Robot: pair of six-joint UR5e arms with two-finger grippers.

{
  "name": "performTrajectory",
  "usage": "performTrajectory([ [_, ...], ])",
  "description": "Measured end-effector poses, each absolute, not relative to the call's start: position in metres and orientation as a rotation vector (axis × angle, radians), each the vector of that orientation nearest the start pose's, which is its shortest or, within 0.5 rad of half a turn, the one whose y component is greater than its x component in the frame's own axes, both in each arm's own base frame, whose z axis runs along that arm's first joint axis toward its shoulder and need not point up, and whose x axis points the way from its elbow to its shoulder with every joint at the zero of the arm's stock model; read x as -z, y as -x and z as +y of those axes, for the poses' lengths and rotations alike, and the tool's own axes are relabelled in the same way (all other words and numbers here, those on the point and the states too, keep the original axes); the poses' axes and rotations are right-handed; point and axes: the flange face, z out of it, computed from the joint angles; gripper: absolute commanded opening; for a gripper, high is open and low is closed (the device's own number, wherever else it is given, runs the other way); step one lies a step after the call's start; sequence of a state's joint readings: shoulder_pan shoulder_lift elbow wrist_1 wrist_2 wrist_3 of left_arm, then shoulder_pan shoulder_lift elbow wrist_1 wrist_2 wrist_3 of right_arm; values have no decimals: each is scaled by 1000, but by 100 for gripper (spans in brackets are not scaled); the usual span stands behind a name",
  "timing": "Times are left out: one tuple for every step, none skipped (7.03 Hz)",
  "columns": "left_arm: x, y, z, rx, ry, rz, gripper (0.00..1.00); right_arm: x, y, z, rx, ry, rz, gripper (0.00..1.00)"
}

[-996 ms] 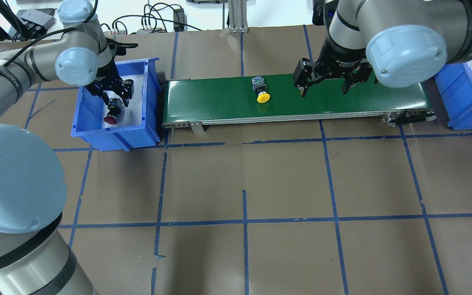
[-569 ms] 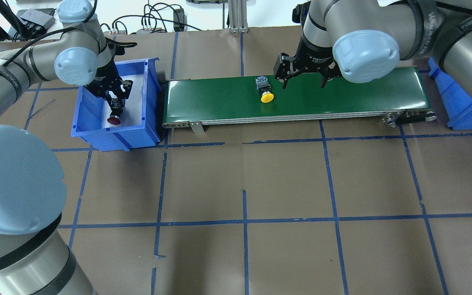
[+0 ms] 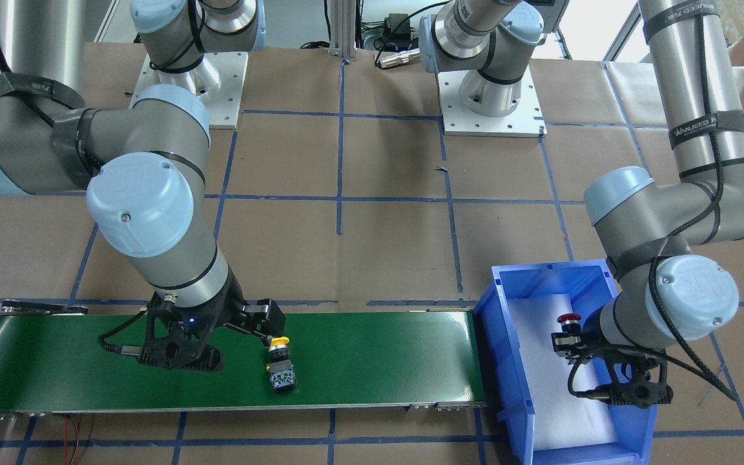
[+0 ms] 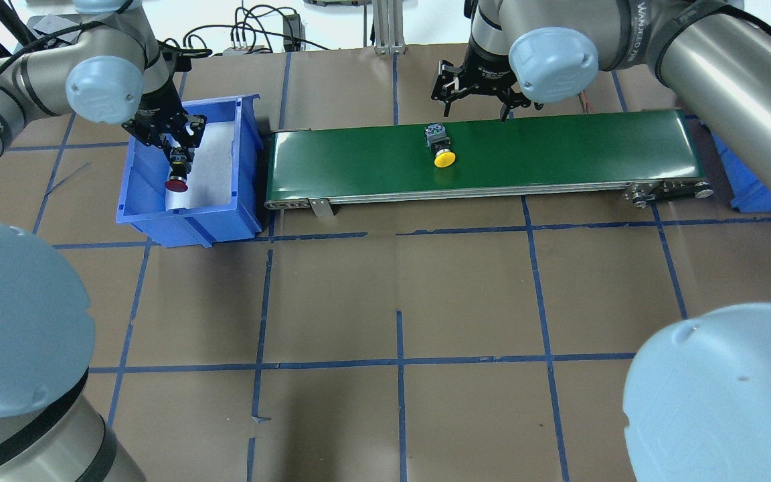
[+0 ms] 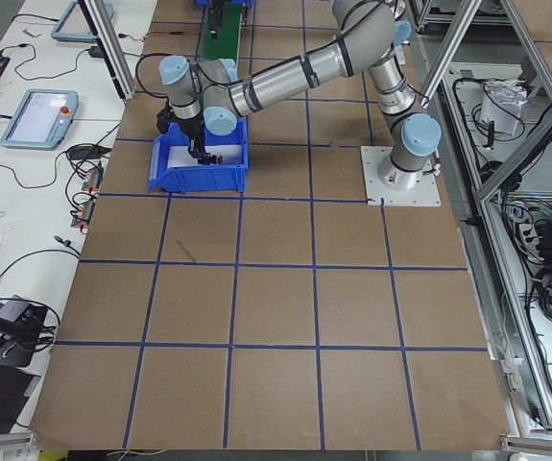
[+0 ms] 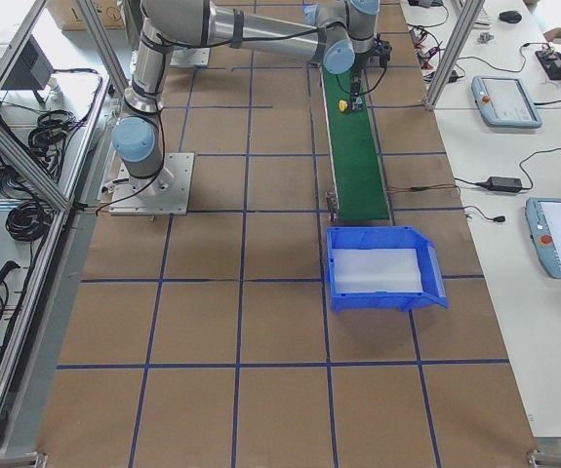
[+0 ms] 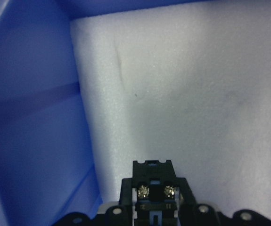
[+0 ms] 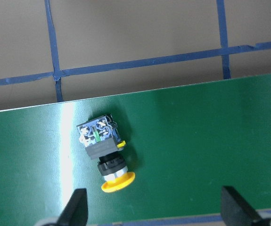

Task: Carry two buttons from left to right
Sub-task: 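Place the red button on the conveyor while the right gripper grasps the yellow button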

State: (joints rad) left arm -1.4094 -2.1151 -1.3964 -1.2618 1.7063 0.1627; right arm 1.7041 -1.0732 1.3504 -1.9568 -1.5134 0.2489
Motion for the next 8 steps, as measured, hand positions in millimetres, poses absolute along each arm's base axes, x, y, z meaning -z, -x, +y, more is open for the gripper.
performTrajectory([
  [-306,12,-683,-93,-8,3017,30,-327,-237,-676,166,-164,3060,100],
  [-330,14,-676,-60,-6,3019,30,-316,-245,-686,181,-151,3065,100],
  [-351,17,-669,-38,2,3022,30,-306,-255,-694,187,-134,3075,100],
  [-373,25,-661,-4,26,3039,30,-294,-264,-700,189,-117,3090,98],
  [-397,42,-651,41,59,3062,25,-282,-271,-704,190,-101,3100,94],
  [-421,70,-642,79,88,3073,23,-274,-274,-707,191,-87,3106,73],
  [-434,99,-636,112,104,3078,23,-269,-275,-708,192,-53,3109,48],
  [-437,123,-633,130,127,3085,23,-267,-274,-709,197,22,3113,32],
])
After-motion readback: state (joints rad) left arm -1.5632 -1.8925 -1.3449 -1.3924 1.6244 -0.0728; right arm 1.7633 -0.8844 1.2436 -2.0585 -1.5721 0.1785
